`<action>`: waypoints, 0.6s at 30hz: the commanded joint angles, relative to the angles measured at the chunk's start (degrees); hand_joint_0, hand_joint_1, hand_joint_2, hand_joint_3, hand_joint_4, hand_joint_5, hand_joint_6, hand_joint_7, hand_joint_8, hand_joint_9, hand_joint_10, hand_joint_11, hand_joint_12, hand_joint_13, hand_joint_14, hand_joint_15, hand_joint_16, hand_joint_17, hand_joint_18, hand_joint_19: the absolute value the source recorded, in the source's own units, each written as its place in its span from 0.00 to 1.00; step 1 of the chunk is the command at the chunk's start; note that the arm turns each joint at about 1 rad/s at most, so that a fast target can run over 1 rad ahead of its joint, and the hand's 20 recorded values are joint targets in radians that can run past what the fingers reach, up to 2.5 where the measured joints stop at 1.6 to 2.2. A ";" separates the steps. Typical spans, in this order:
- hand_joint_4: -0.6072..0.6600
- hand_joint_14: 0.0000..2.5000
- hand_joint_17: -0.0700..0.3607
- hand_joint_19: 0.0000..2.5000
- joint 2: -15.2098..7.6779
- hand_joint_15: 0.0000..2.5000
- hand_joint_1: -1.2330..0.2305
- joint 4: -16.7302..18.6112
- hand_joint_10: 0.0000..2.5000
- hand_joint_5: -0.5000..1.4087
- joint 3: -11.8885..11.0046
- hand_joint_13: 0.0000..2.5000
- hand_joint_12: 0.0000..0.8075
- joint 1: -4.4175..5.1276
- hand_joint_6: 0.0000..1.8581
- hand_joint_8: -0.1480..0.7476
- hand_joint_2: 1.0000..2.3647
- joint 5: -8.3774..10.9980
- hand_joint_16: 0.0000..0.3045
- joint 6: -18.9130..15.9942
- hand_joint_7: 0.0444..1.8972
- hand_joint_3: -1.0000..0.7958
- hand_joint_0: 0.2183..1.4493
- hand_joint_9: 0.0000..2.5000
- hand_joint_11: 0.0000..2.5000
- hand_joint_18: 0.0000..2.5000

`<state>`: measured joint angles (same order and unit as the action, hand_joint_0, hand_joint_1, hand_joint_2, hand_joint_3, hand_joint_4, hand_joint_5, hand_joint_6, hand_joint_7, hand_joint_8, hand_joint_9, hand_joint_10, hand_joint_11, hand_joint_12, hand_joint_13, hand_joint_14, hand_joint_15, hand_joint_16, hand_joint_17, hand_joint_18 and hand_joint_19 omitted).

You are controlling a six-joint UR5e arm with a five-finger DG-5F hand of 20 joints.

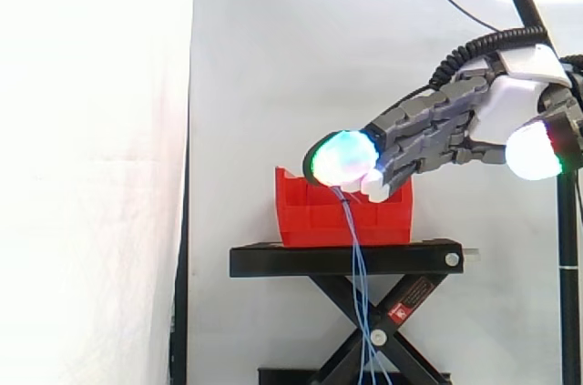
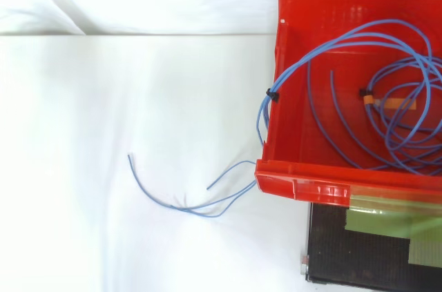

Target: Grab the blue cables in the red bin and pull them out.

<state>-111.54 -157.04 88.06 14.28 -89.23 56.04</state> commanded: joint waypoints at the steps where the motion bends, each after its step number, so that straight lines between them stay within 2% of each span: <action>1: 0.65 0.00 0.43 0.20 -0.08 0.10 0.31 -3.01 0.00 0.47 -1.66 0.10 0.42 0.13 0.00 0.44 0.00 -1.38 0.17 0.95 0.12 0.00 0.43 0.20 0.13 0.10; 3: 0.65 0.00 0.43 0.20 -0.52 0.10 0.31 -9.95 0.00 0.48 -3.68 0.10 0.42 0.30 0.00 0.43 0.00 -3.23 0.17 2.71 0.12 0.00 0.43 0.20 0.14 0.10; 4: 0.65 0.00 0.43 0.20 -0.52 0.10 0.31 -9.95 0.00 0.48 -3.68 0.10 0.42 0.30 0.00 0.43 0.00 -3.23 0.17 2.71 0.13 0.00 0.43 0.20 0.14 0.10; 5: 0.65 0.00 0.42 0.20 -1.05 0.11 0.31 -12.24 0.00 0.48 -5.35 0.10 0.42 0.48 0.00 0.43 0.00 -4.37 0.16 4.20 0.13 0.00 0.44 0.20 0.14 0.10; 6: 0.65 0.00 0.42 0.20 -1.05 0.10 0.31 -12.76 0.00 0.48 -6.05 0.10 0.42 0.48 0.00 0.43 0.00 -4.72 0.16 4.64 0.12 0.00 0.44 0.20 0.14 0.10; 8: 0.65 0.00 0.42 0.20 -1.05 0.11 0.31 -17.69 0.00 0.49 -9.66 0.10 0.42 0.48 0.00 0.43 0.00 -6.48 0.16 7.98 0.13 0.00 0.44 0.21 0.14 0.10; 9: 0.65 0.00 0.42 0.20 -1.05 0.11 0.31 -19.97 0.00 0.49 -9.92 0.10 0.42 0.57 0.00 0.43 0.00 -6.57 0.16 9.48 0.13 0.00 0.44 0.21 0.14 0.10; 11: 0.65 0.00 0.42 0.20 -1.05 0.11 0.31 -21.38 0.00 0.49 -10.27 0.10 0.42 0.48 0.00 0.43 0.00 -6.39 0.16 11.32 0.13 0.00 0.44 0.21 0.14 0.10; 13: 0.65 0.00 0.42 0.20 -1.05 0.11 0.31 -22.52 0.00 0.50 -11.77 0.10 0.42 0.04 0.00 0.43 0.00 -6.57 0.16 13.70 0.13 0.00 0.44 0.21 0.14 0.10; 14: 0.65 0.00 0.42 0.20 -1.05 0.11 0.31 -24.63 0.00 0.49 -12.91 0.10 0.42 -0.40 0.00 0.43 0.00 -6.57 0.16 16.69 0.13 0.00 0.44 0.21 0.14 0.10; 15: 0.65 0.00 0.42 0.20 -1.05 0.11 0.31 -25.42 0.01 0.49 -13.08 0.10 0.42 -0.57 0.00 0.43 0.00 -6.48 0.16 18.53 0.13 0.00 0.44 0.21 0.14 0.10; 16: 0.65 0.00 0.42 0.20 -1.05 0.11 0.31 -25.68 0.01 0.49 -13.08 0.10 0.42 -0.84 0.00 0.43 0.00 -6.39 0.16 21.52 0.13 0.00 0.44 0.21 0.14 0.10; 18: 0.65 0.00 0.42 0.20 -1.05 0.11 0.31 -25.68 0.00 0.50 -13.08 0.10 0.42 -1.10 0.00 0.43 0.00 -6.31 0.16 24.68 0.13 0.00 0.44 0.21 0.15 0.10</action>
<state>-112.57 -180.67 75.54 13.74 -95.65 73.13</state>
